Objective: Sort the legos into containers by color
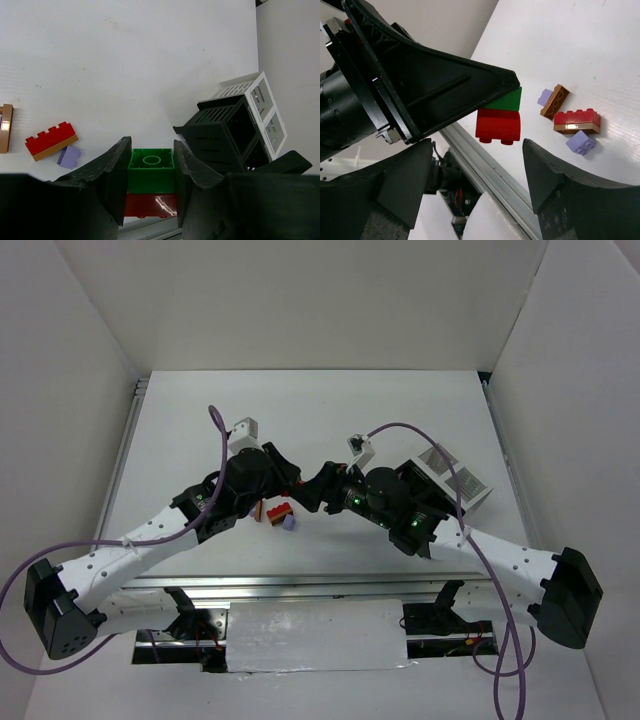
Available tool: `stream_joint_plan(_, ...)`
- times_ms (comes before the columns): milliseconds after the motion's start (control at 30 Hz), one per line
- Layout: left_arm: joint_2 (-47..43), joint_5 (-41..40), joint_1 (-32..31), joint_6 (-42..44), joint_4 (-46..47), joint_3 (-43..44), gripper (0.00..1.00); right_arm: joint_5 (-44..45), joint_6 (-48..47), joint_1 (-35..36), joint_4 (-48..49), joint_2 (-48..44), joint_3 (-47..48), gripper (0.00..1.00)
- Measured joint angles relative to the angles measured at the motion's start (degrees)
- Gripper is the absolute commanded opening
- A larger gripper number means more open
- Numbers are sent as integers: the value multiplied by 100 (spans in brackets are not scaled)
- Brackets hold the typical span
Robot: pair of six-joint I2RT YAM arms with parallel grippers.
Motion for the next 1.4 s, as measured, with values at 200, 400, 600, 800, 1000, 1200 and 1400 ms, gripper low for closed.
stream_joint_plan(200, 0, -42, -68, -125, 0, 61, 0, 564, -68, 173, 199, 33, -94, 75)
stream_joint_plan(400, -20, -35, -101, -157, -37, 66, 0, 933, -66, 195, 551, 74, -448, 69)
stream_joint_plan(600, -17, 37, -170, -219, 17, 66, 0, 1165, -140, 271, 1073, 83, -629, 67)
stream_joint_plan(800, 33, 4, -227, -313, 118, 68, 0, 1180, -221, 304, 1504, 271, -619, 27)
stream_joint_plan(1000, 63, -90, -236, -299, 94, 68, 0, 1252, -221, 321, 1663, 339, -682, 0)
stream_joint_plan(1200, 109, -52, -352, 0, 74, 188, 0, 833, -793, 317, 2111, -186, -1364, 0)
stream_joint_plan(1400, 459, -111, -317, 640, 358, 839, 0, 146, -1484, 258, 1762, -1497, -2221, 0)
